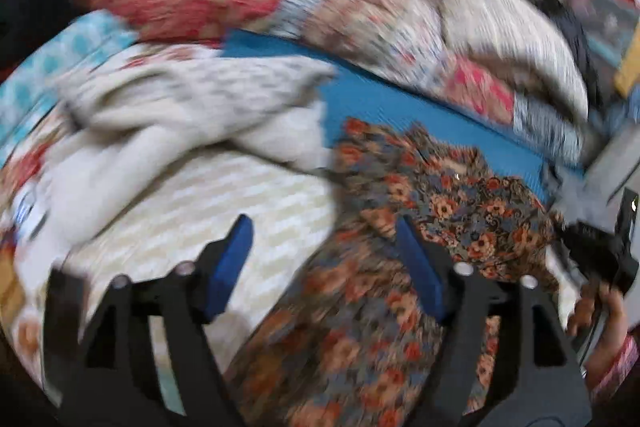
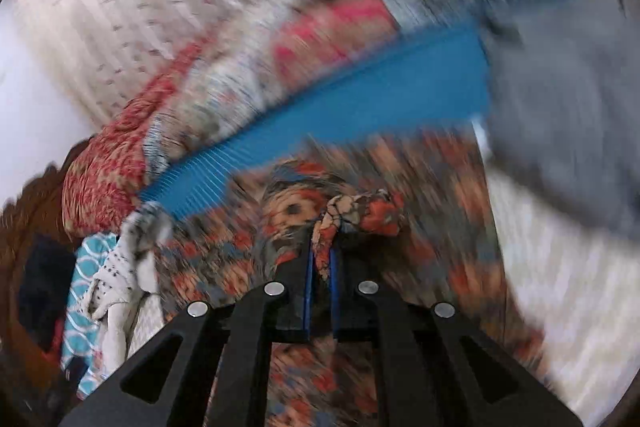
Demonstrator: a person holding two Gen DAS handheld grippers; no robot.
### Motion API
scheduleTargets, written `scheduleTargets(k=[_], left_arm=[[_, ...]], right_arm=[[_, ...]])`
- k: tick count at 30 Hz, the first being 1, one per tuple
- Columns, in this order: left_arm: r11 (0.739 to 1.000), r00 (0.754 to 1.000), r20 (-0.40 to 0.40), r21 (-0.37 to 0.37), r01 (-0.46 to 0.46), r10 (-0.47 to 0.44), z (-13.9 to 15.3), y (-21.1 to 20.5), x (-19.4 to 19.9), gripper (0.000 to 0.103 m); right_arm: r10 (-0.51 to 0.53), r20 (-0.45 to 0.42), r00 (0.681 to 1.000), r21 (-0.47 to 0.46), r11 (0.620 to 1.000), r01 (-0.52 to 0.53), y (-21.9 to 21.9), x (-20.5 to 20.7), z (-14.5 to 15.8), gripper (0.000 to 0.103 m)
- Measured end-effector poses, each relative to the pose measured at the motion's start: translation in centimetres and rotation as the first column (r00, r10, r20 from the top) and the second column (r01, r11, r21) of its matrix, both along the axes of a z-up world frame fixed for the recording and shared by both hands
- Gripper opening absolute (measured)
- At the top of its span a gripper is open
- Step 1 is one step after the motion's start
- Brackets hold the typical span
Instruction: Fold large clothes
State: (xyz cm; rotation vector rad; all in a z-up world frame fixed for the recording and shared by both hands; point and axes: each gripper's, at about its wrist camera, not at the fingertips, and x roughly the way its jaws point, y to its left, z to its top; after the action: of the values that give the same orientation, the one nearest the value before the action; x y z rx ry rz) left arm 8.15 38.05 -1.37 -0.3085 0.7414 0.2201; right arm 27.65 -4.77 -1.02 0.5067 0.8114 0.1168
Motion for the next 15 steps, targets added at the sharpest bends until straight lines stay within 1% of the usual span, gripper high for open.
scheduleTargets(k=[1,3,5,6,8,9,10,11,12,13,14,15], left_arm=[[0.999,0.999,-0.04,0.032,0.014,-0.013,-0.8,-0.7,2.8,0.072],[0.998,0.994,-0.107,0.067,0.012,-0.005,-2.2,-1.1,6.3,0.073],[0.999,0.981,-0.193,0.035,0.016,-0.009,-4.2,-0.7,9.7,0.072],[1.0,0.976,-0.216,0.027,0.001,0.005,-5.0,-0.4,10.6,0.066],[1.0,0.971,-0.238,0.015,-0.025,0.028,-6.2,0.2,12.2,0.006],[1.0,0.972,-0.235,0.005,-0.025,0.025,-6.3,0.4,12.3,0.0],[0.999,0.975,-0.216,0.013,-0.041,0.043,-5.9,0.7,12.2,0.0],[0.994,0.983,-0.156,0.058,-0.088,0.096,-5.0,1.2,11.5,0.0],[0.988,0.985,-0.107,0.09,-0.126,0.136,-4.2,1.9,10.8,0.0],[0.982,0.983,-0.084,0.104,-0.157,0.166,-3.8,2.5,10.3,0.0],[0.974,0.974,-0.086,0.105,-0.201,0.21,-3.7,3.9,9.9,0.0],[0.971,0.968,-0.099,0.088,-0.223,0.231,-3.8,4.9,9.5,0.0]], right_arm=[[-0.007,-0.011,1.0,0.032,0.999,0.007,-0.2,-0.5,-1.1,0.066],[0.007,-0.015,1.0,0.088,0.996,-0.005,-0.1,-1.7,-2.7,0.066],[0.026,-0.011,1.0,0.114,0.993,-0.025,-0.6,-1.8,-3.1,0.066],[0.033,0.0,0.999,0.109,0.993,-0.033,-0.7,-1.9,-3.0,0.066],[0.06,0.023,0.998,0.068,0.996,-0.061,-0.9,-1.9,-2.2,0.066],[0.078,0.043,0.996,0.023,0.997,-0.079,-0.6,-2.0,-1.4,0.066],[0.092,0.077,0.993,-0.006,0.996,-0.092,-0.4,-2.3,-0.7,0.066],[0.1,0.11,0.989,-0.023,0.995,-0.098,0.0,-2.4,0.3,0.066],[0.12,0.183,0.976,-0.046,0.992,-0.114,0.4,-3.5,1.7,0.066],[0.145,0.225,0.964,-0.062,0.989,-0.134,1.0,-4.2,2.5,0.066],[0.177,0.26,0.949,-0.083,0.983,-0.161,1.7,-4.9,3.2,0.066],[0.215,0.282,0.935,-0.103,0.976,-0.193,2.4,-5.6,3.5,0.066]])
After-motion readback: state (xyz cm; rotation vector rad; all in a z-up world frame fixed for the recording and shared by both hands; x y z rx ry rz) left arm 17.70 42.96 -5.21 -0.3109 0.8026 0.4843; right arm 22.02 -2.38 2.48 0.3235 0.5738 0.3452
